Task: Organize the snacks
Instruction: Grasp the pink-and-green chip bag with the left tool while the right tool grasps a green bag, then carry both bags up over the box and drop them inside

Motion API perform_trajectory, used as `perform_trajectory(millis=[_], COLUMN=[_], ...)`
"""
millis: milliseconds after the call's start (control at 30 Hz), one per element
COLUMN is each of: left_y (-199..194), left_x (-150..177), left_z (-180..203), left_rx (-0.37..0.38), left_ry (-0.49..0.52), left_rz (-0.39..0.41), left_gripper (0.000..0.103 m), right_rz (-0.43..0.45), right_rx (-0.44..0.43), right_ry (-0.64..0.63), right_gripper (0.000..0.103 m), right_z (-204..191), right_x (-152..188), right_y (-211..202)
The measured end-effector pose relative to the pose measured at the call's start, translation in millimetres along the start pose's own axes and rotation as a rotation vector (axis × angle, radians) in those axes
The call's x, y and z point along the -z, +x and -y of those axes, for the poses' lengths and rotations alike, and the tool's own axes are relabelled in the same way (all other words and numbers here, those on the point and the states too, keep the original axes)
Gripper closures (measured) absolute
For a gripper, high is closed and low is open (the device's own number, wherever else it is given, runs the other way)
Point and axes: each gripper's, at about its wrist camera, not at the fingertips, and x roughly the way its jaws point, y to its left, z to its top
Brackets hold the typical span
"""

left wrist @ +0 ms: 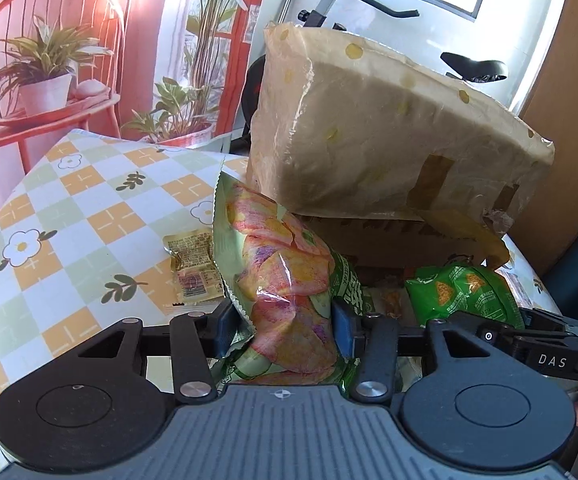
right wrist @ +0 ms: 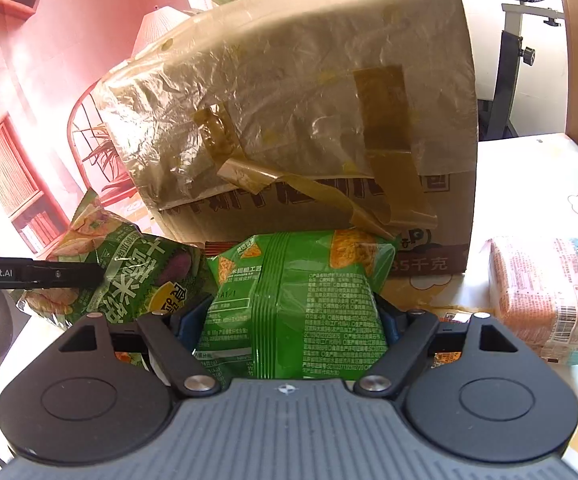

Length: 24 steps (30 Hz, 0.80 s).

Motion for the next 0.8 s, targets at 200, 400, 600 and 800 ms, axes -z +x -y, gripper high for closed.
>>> perform_trajectory(millis=[200, 400, 600, 800], left_y=[-29, -51, -70, -88], left_x=[-8, -16, -23, -27], left_z=[9, 20, 31, 37], left_rx=[-0.045, -0.062, -0.063, -0.064], left_ry=[0.039, 0.057, 0.075, 0.07], left_rz=[0.092, 0.155, 0.211, 0.267], left_gripper=[0.055, 0.057, 0.057, 0.057], right_rz=[0.025, 0.065, 0.114, 0.132], right_rx=[-0.018, -0.048, -0.081, -0.088], right_ry=[-0.01, -0.037, -0.063, -0.059], right_gripper=[0.022, 0.022, 0.022, 0.022], right_z=[-4, -13, -22, -23], right_x=[-4, -11, -22, -24], right_y=[-13, -25, -39, -45])
